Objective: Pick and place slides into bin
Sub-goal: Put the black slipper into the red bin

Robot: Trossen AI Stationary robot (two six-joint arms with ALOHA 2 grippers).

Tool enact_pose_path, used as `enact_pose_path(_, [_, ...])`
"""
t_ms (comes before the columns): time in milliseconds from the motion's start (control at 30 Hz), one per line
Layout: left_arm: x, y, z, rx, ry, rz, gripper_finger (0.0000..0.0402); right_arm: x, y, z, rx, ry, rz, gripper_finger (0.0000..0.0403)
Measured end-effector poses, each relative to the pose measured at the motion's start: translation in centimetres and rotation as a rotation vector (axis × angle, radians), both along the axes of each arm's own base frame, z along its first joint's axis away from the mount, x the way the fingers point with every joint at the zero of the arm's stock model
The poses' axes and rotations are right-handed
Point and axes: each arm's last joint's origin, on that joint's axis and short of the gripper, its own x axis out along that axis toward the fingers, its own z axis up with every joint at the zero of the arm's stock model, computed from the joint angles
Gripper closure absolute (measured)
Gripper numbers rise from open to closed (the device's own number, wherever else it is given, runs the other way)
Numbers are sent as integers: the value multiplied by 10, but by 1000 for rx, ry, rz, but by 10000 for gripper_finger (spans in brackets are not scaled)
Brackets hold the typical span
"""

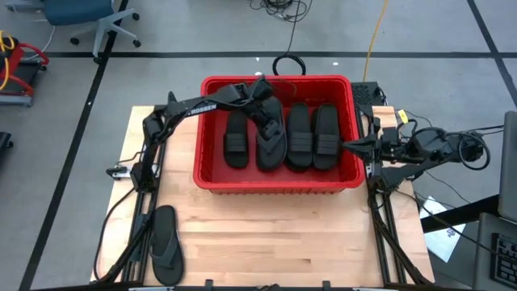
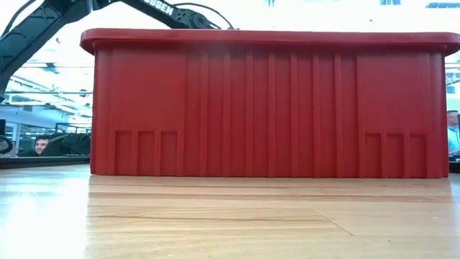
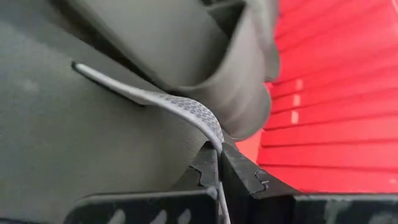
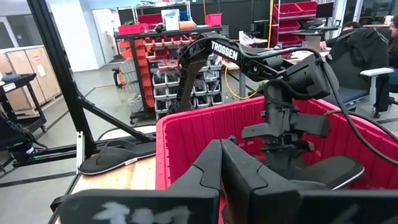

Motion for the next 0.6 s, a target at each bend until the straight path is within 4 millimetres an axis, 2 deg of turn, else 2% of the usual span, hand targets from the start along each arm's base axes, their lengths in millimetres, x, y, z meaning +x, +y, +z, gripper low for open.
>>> enact_pose_path(167, [5,-9,0,17,-14,-39,402,0,0,0,-2,1,0,403])
enact_pose_path(467, [4,-7,0,68,6,-17,401,0,0,0,-5,2,0,403])
enact_pose_path(600, [5,-6,0,92,-2,-19,386,0,0,0,1,1,0,403])
